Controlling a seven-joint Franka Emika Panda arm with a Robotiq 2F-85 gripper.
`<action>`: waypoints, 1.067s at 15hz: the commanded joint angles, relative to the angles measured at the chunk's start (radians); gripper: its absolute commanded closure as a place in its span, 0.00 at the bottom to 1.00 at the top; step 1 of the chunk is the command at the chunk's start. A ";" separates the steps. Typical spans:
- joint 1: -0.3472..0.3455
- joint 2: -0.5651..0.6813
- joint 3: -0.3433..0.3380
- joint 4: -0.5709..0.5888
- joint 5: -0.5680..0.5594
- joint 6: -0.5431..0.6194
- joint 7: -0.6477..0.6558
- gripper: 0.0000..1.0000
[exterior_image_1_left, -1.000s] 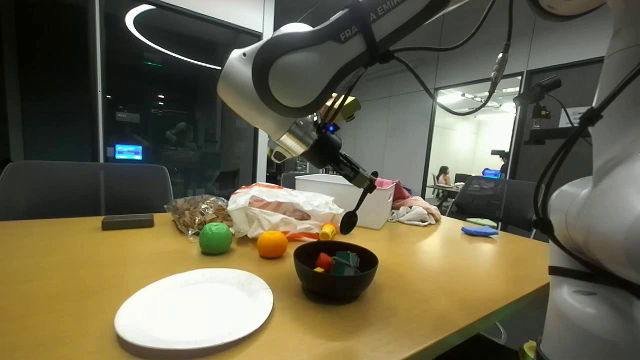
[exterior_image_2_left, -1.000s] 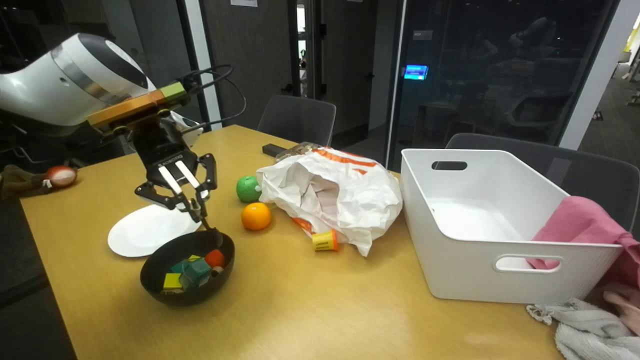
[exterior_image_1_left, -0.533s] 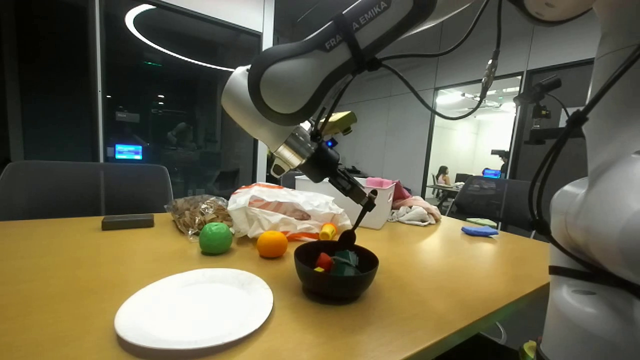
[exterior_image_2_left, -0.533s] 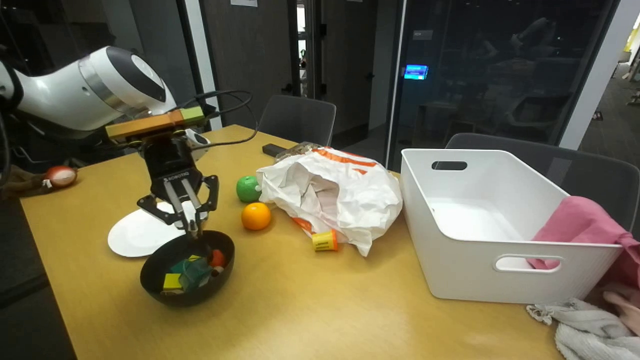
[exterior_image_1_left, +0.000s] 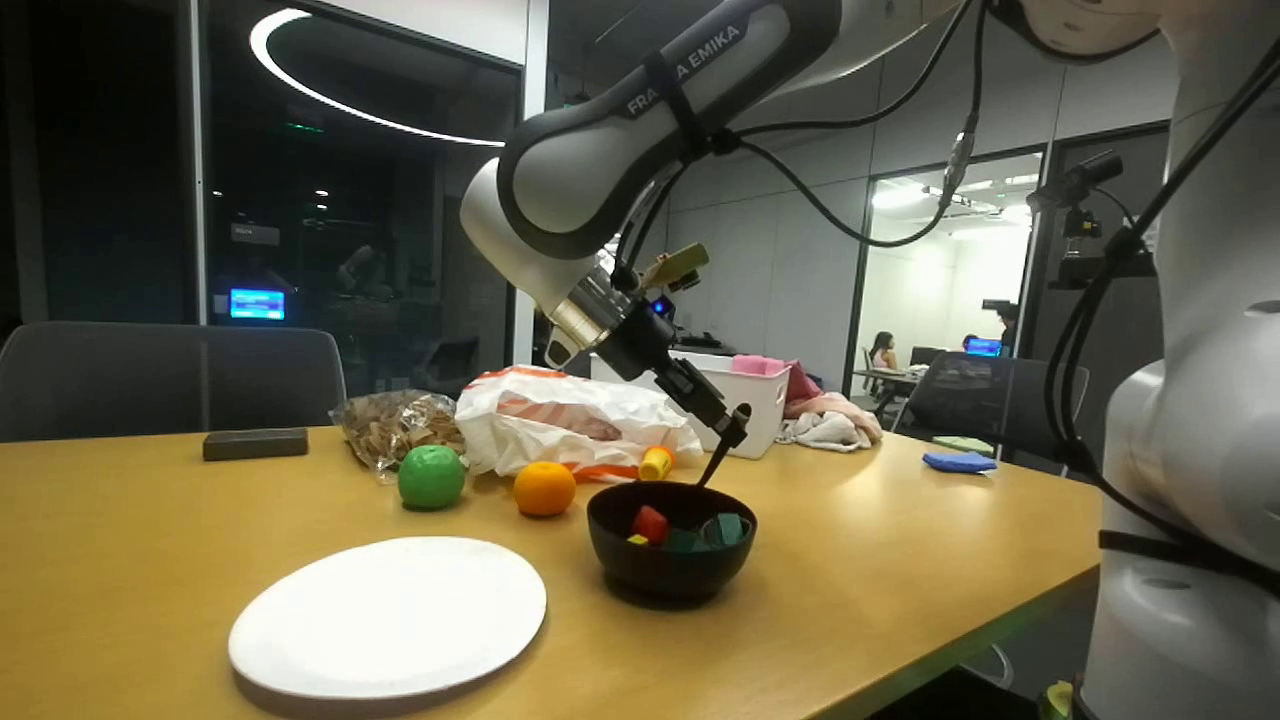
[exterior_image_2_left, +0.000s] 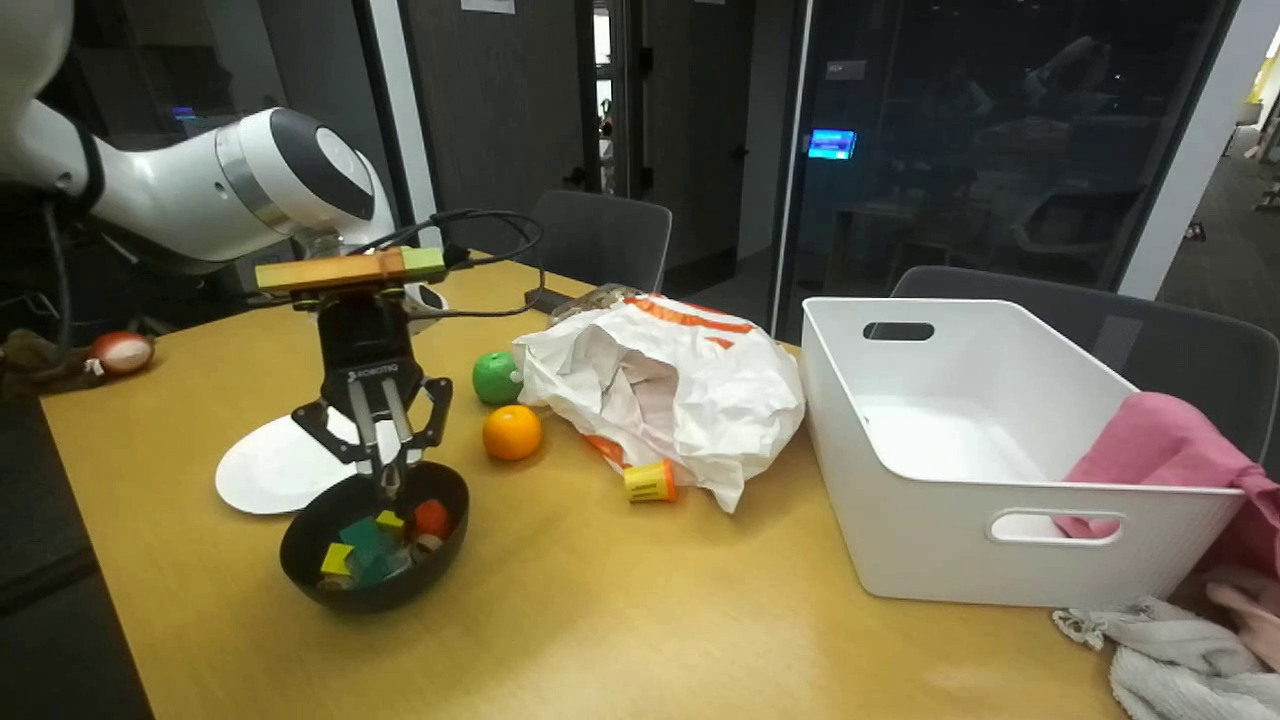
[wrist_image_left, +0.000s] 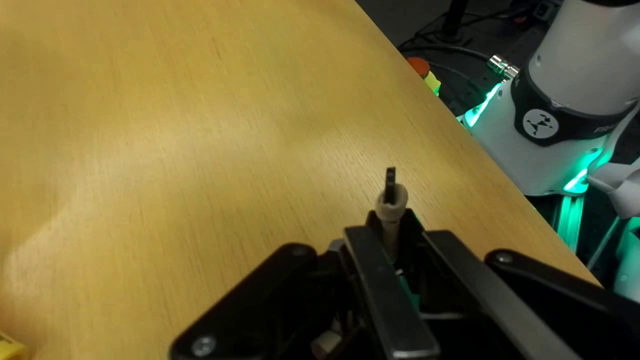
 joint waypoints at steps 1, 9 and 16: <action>-0.014 0.024 -0.006 0.033 0.073 -0.013 0.000 0.90; -0.010 0.019 0.009 0.031 0.193 0.070 -0.024 0.90; -0.007 0.000 0.007 -0.012 -0.093 0.333 0.042 0.90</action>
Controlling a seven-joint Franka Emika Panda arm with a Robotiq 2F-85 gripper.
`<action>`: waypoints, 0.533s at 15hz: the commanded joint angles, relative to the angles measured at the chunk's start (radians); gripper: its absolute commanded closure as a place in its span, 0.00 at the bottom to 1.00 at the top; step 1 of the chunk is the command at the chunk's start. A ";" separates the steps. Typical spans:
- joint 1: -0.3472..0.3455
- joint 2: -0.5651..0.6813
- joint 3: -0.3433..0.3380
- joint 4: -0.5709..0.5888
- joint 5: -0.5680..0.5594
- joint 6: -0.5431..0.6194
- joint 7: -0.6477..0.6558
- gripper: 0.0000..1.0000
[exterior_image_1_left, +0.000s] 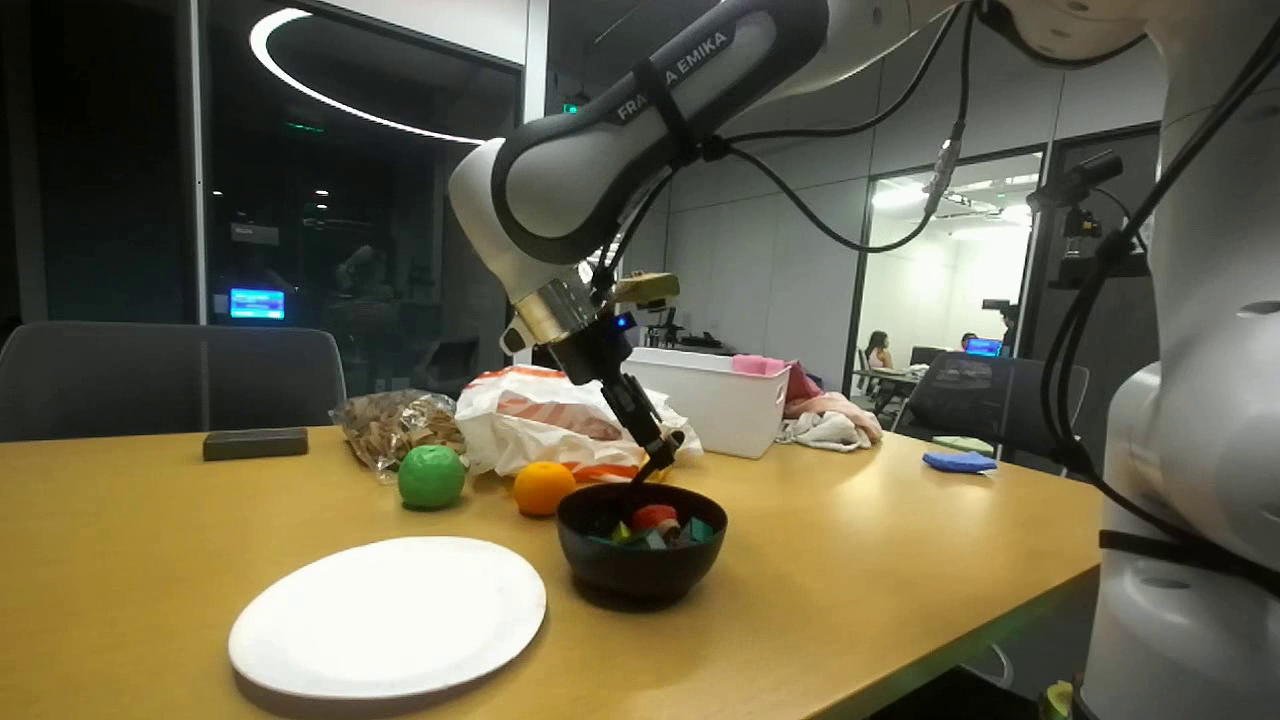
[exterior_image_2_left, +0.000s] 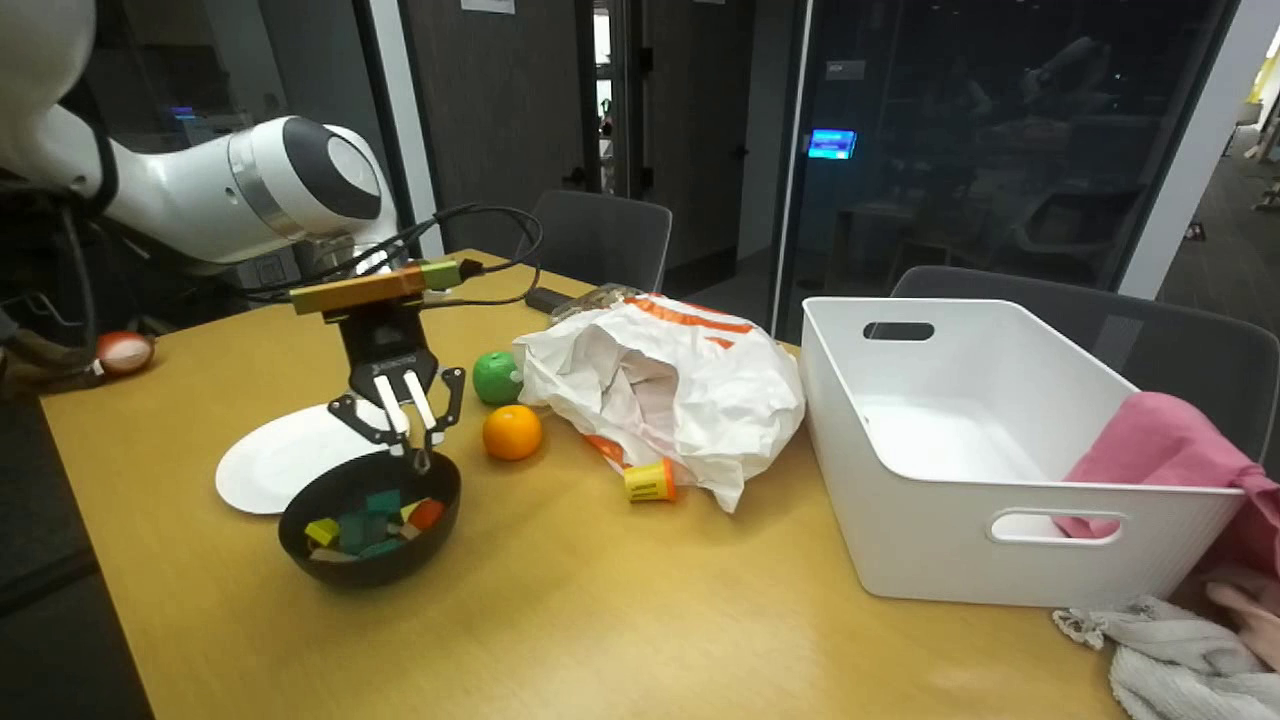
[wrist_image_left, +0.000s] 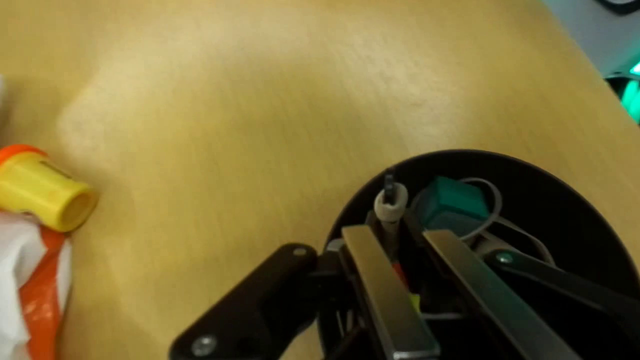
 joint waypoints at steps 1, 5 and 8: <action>0.006 -0.026 0.000 -0.027 -0.143 0.055 0.070 0.90; 0.017 -0.029 0.010 -0.008 -0.091 -0.091 0.164 0.90; 0.030 -0.021 0.024 0.023 -0.023 -0.267 0.200 0.90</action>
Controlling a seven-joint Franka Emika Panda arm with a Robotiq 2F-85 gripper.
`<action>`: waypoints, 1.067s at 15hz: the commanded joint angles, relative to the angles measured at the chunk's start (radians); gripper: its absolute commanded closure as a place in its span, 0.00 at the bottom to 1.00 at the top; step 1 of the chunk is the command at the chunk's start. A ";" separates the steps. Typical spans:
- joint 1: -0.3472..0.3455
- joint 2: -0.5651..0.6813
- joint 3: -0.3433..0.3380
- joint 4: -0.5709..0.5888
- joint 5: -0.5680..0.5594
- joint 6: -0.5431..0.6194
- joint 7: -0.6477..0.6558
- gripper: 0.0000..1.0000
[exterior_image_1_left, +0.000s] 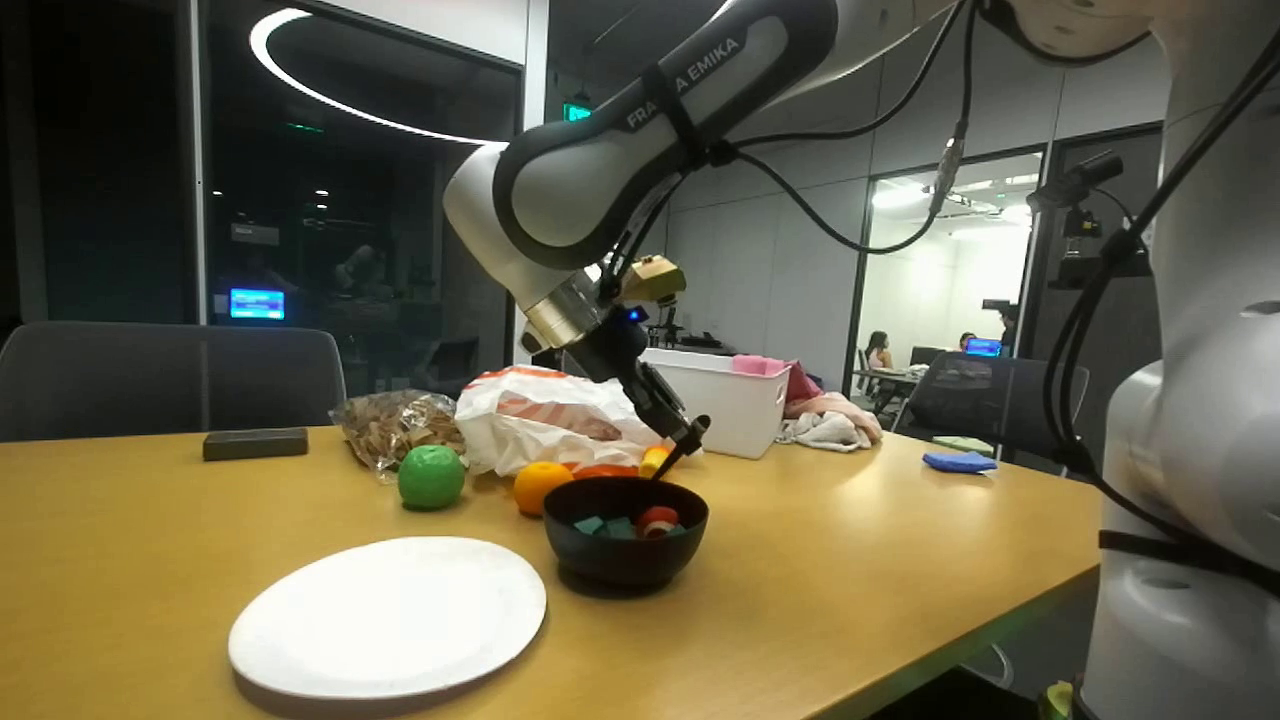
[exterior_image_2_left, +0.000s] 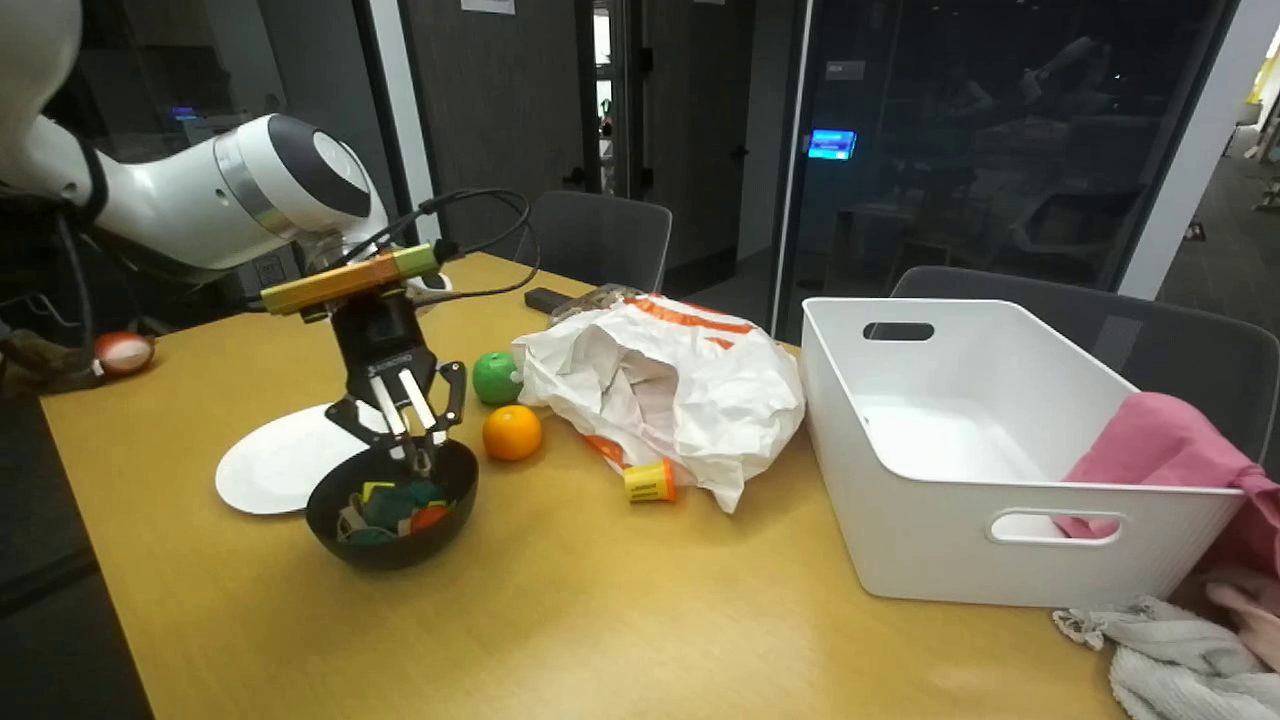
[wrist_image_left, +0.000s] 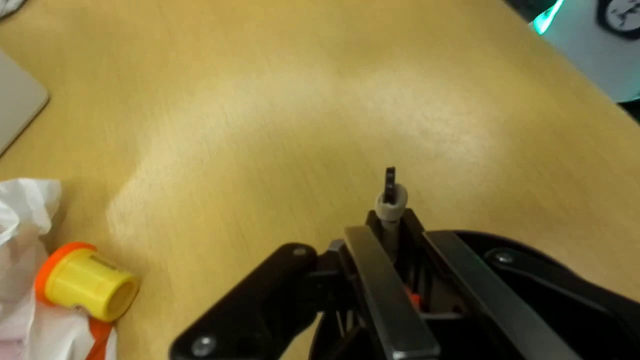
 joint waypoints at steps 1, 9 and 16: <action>0.023 -0.011 0.018 0.037 0.080 -0.197 0.048 0.90; 0.020 0.008 0.025 0.048 0.241 -0.161 -0.162 0.90; 0.023 -0.003 0.017 0.017 -0.006 -0.014 -0.096 0.90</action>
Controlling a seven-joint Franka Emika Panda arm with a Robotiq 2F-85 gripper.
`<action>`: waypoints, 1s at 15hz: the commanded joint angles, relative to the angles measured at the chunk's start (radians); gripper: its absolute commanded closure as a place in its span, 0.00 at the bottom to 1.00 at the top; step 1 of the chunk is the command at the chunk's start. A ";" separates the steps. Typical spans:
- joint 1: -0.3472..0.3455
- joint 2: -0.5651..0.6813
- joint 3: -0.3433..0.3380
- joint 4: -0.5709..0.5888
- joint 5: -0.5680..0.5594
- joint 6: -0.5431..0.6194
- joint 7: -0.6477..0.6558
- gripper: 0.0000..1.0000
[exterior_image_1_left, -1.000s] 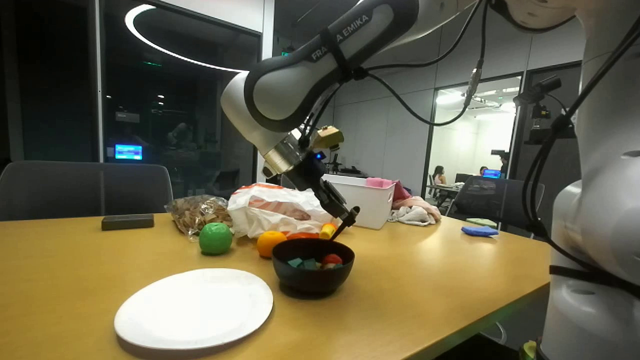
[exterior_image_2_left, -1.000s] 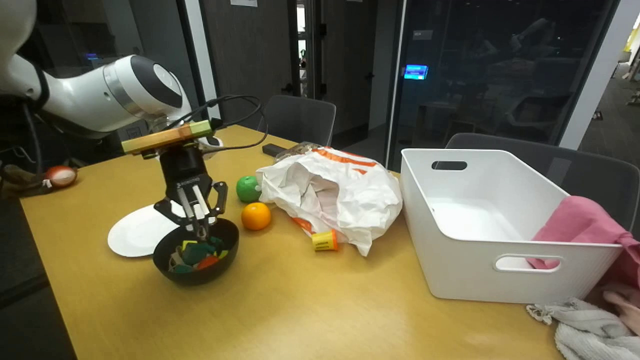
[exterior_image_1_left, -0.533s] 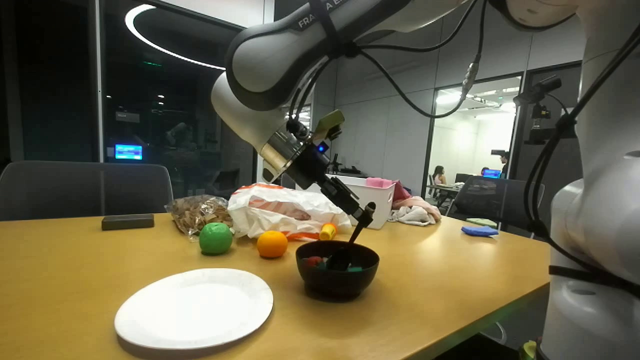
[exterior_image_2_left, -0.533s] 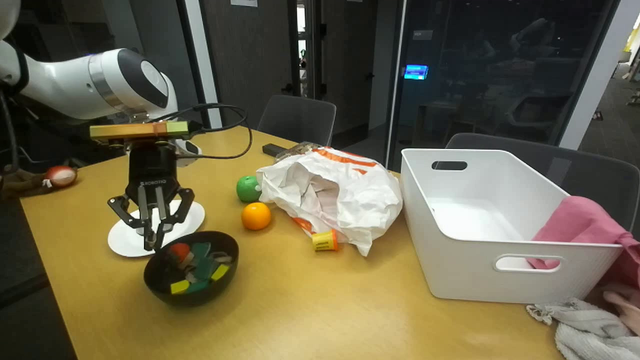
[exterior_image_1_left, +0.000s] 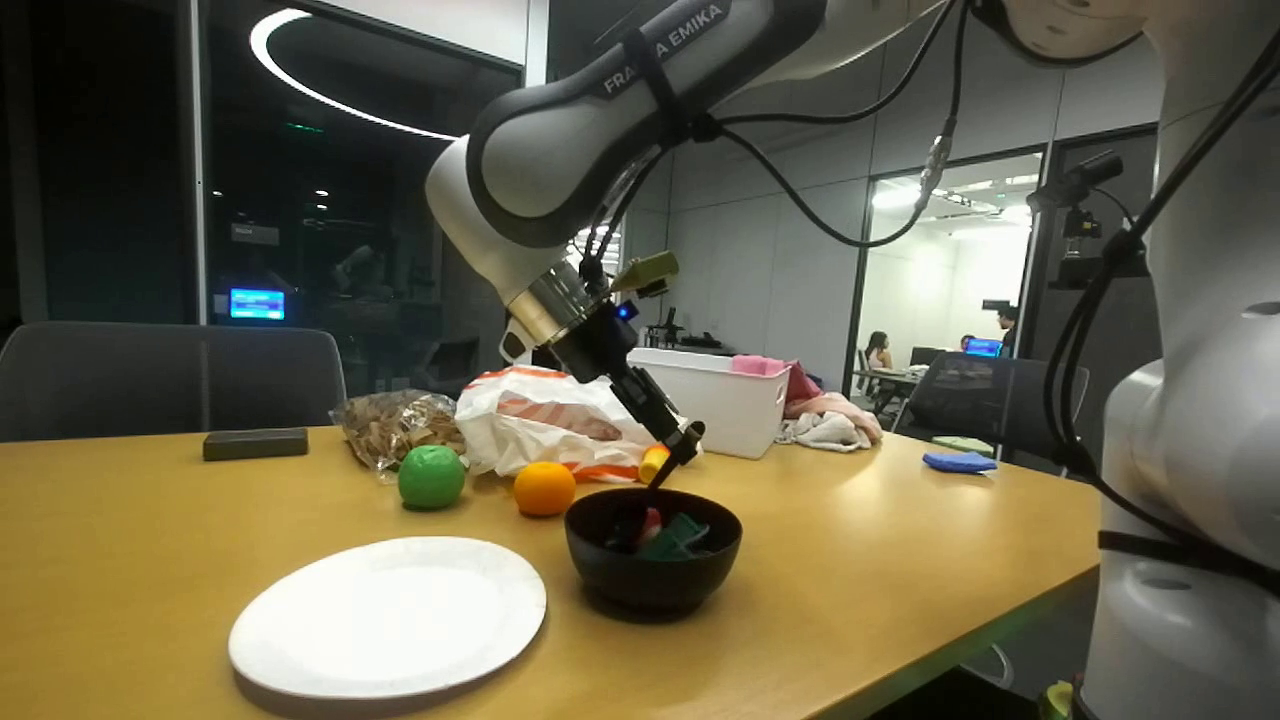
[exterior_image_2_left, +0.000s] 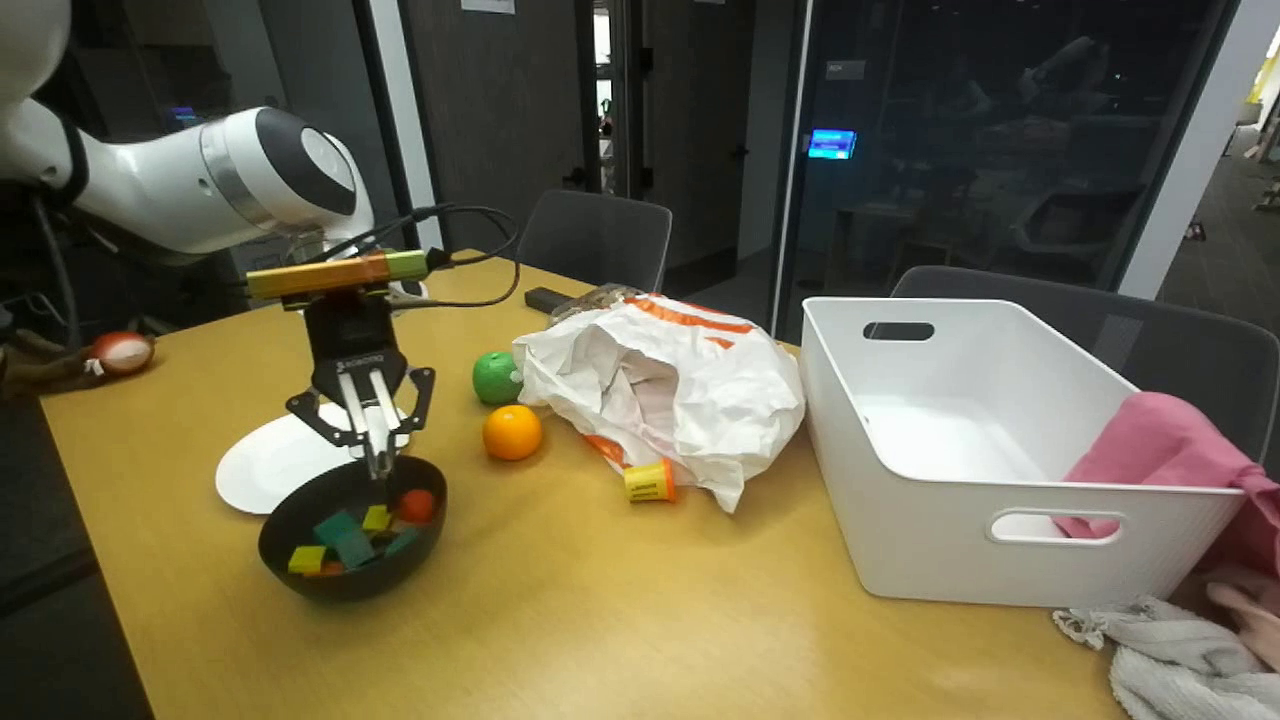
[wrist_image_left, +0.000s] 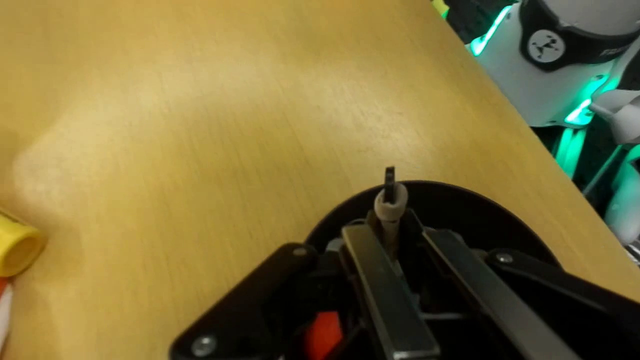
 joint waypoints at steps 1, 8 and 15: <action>0.008 -0.016 0.003 -0.012 -0.141 0.010 0.059 0.90; 0.010 0.009 0.006 0.044 -0.074 -0.243 0.185 0.90; 0.000 0.026 0.007 0.051 0.066 -0.267 0.047 0.90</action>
